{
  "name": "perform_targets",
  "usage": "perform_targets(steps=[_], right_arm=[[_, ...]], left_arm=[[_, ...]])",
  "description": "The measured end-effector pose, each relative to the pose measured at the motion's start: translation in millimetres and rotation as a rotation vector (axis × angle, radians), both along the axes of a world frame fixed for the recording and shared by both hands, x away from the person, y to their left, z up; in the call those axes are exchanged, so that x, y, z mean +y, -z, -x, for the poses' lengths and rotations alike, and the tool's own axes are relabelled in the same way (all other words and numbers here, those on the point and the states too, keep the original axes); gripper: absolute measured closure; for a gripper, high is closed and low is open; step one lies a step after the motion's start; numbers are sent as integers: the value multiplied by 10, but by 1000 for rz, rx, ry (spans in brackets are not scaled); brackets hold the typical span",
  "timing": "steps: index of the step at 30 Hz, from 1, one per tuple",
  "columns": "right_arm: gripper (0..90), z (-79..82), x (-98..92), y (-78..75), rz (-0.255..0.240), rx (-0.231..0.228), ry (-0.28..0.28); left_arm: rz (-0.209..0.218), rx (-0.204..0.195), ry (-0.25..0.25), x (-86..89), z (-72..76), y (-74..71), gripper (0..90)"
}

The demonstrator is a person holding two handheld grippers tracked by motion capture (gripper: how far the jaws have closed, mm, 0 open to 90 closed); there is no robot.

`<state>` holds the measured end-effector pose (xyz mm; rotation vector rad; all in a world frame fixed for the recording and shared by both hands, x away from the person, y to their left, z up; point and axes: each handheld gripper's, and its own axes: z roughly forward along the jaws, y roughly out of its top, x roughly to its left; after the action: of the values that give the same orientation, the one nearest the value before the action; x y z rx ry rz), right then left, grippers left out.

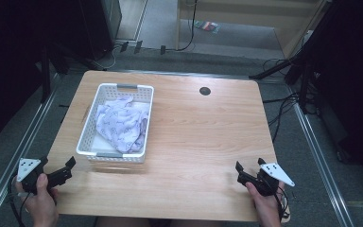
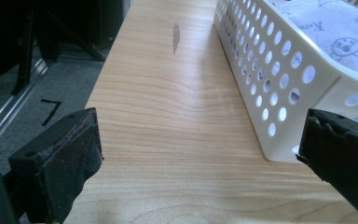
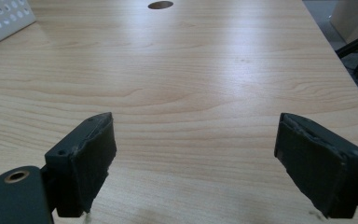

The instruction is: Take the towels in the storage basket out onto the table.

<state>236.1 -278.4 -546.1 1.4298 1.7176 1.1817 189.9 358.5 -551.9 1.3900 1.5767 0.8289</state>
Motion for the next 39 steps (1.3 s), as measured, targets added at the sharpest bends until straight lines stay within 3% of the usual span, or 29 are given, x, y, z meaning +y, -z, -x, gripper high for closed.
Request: perform_targets(steps=[5, 7, 8, 11, 12, 15, 18, 20, 23, 29, 34, 35, 39], right_arm=[[124, 8, 3, -1, 11, -13, 31], [123, 8, -5, -2, 12, 0, 47], [121, 17, -14, -11, -1, 19, 56], [119, 25, -13, -14, 11, 19, 70], [120, 38, 0, -22, 22, 24, 79], [123, 54, 8, -40, 27, 40, 72], [121, 96, 50, -25, 67, 40, 41], [121, 104, 64, -20, 74, 31, 32], [118, 97, 66, -12, 67, 32, 29], [79, 95, 55, 4, 40, 52, -2], [39, 73, 26, 0, 15, 91, 1], [39, 73, 26, 0, 15, 91, 1], [30, 69, 39, 5, 23, 92, -7]], left_arm=[[-9, 16, -15, 4, -7, -21, 0], [-17, 8, -14, 0, 4, -43, 0], [-41, 5, -1, -9, 4, -70, 0], [-40, -1, -5, -2, 14, -127, 0], [1, -15, 1, -1, 19, -246, 0], [3, -26, 12, -37, 1, -373, 0], [-31, -36, 66, -175, -80, -615, 0], [-42, -33, 81, -216, -117, -663, 0], [-67, -14, 125, -312, -233, -781, 0], [-112, 65, 225, -480, -514, -1042, 0], [-138, 138, 304, -656, -796, -1178, 0], [-138, 138, 304, -656, -796, -1178, 0], [-184, 228, 341, -789, -996, -1192, 0]])
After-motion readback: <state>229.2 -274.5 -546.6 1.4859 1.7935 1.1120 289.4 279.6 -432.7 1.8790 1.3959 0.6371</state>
